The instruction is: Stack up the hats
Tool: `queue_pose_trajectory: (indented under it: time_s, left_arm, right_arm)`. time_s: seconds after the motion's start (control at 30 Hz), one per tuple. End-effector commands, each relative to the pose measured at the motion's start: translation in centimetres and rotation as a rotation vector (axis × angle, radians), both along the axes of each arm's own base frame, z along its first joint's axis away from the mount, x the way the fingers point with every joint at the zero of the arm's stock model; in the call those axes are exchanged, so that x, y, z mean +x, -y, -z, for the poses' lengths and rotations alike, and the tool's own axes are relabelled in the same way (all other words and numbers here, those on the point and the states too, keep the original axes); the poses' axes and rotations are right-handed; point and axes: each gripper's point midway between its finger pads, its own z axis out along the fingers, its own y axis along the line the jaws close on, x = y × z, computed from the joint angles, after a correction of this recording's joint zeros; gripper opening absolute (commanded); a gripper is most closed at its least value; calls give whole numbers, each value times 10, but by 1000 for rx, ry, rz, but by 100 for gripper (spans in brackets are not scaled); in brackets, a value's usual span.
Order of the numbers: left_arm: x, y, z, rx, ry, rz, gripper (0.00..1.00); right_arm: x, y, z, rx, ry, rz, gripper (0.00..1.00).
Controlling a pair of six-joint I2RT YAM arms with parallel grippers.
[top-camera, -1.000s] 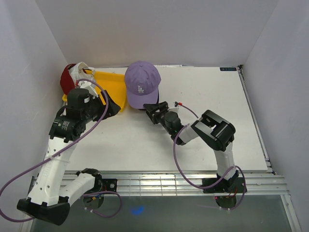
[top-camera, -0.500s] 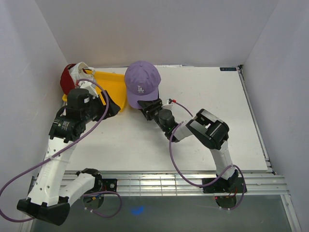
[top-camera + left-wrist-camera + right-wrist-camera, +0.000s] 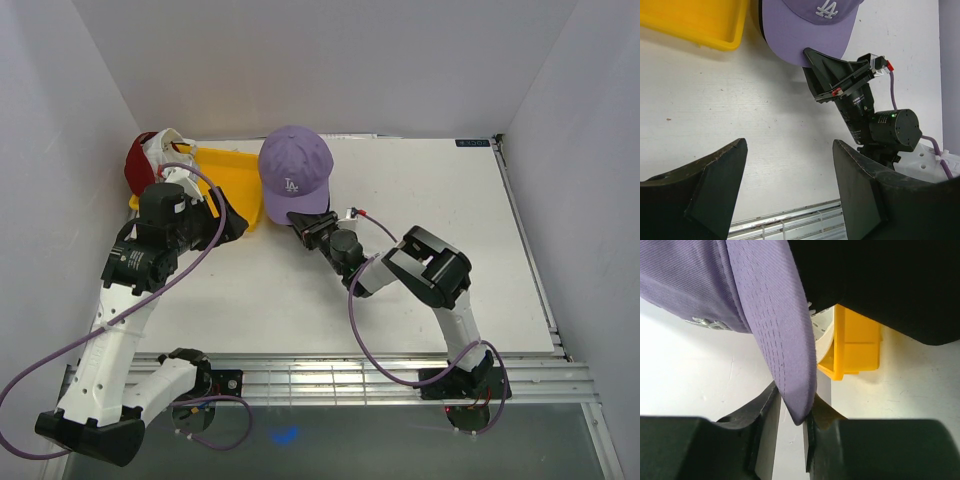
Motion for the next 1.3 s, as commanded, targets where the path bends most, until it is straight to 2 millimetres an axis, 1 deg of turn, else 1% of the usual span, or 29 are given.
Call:
queue_pose_trajectory:
  time_s: [0.0,0.1,0.27,0.37,0.4,0.7,0.87,0.97,1.07,1.17,1.2,1.27]
  left_arm:
    - [1,0,-7,3,29,3,79]
    - [2,-1,-5,7,27,0,79]
    - [1,-1,-5,8,28,-2,80]
    - [1,-2,-3,10,20,-3,79]
    - [1,-2,-1,12,18,-2,79]
    - [1,-2,2,14,9,-4,79]
    - [1,-2,5,16,1,-4,79]
    - [1,-2,3,16,8,-3,79]
    - [2,-2,4,17,3,-3,79]
    - [1,-2,4,15,3,-3,79]
    - [2,-2,5,16,1,-3,79]
    - [1,-1,5,15,0,-1,79]
  right_arm:
    - [0,11,5,-22,-21,37,20]
    - [-2,12,11,-44,-49,31,13]
    - [-4,16,28,-72,-129,18,8]
    - [-6,18,39,-84,-176,9,8]
    - [-7,21,46,-102,-205,9,8]
    - [-9,38,73,-209,-299,12,8]
    - [-13,46,95,-263,-356,-4,8]
    - [-16,50,107,-302,-391,-8,8]
    - [-19,54,116,-345,-423,-11,8]
    - [-19,56,120,-368,-438,-16,8]
    - [-21,58,125,-391,-455,-17,8]
    - [-19,58,127,-413,-464,-22,8]
